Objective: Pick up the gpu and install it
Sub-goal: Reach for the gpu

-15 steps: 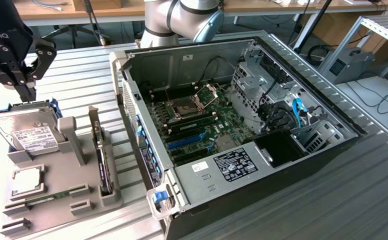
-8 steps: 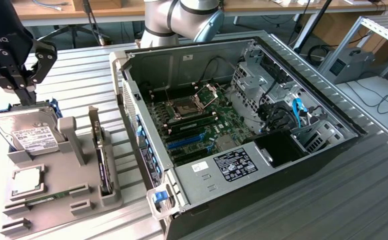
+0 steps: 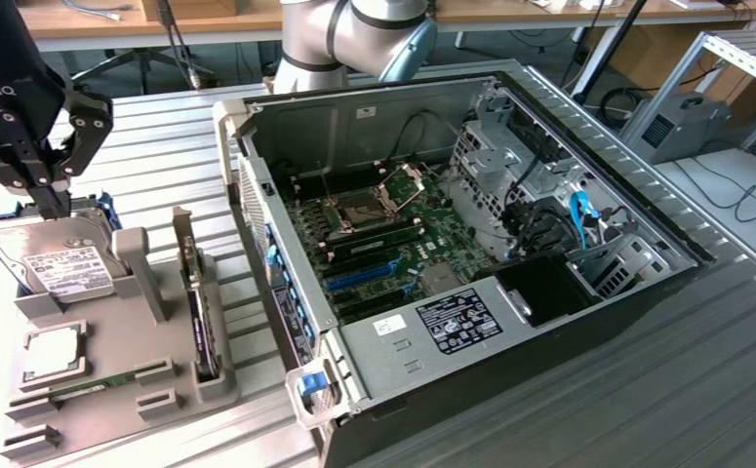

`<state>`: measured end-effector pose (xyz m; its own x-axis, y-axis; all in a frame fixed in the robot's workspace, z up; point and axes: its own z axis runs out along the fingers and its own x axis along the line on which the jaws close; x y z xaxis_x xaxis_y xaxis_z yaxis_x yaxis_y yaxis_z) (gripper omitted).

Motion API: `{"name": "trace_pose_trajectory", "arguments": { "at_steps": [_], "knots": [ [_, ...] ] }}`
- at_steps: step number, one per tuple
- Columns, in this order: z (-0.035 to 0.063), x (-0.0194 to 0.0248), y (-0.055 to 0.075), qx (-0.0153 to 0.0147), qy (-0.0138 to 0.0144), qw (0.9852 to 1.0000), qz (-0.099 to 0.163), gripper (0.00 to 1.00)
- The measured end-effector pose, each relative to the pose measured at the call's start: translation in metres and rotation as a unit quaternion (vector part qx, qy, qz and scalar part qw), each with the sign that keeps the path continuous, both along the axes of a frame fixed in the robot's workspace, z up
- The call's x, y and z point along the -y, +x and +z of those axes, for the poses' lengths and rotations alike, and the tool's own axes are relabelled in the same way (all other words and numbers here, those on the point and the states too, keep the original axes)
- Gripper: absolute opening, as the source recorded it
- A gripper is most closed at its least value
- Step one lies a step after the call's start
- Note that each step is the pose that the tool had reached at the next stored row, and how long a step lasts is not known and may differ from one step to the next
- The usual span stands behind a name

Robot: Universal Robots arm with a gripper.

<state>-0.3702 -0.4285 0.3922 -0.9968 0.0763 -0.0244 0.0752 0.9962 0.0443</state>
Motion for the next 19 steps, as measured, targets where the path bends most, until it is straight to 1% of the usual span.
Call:
{"name": "trace_pose_trajectory", "arguments": {
  "at_steps": [5,6,19],
  "knots": [
    [-0.0001,0.0054,0.0,0.0,0.0,1.0,0.0,0.11],
    [-0.0002,0.0099,0.0,0.0,0.0,1.0,0.0,0.11],
    [-0.0005,0.0241,0.0,0.0,0.0,1.0,0.0,0.11]
  ]
}}
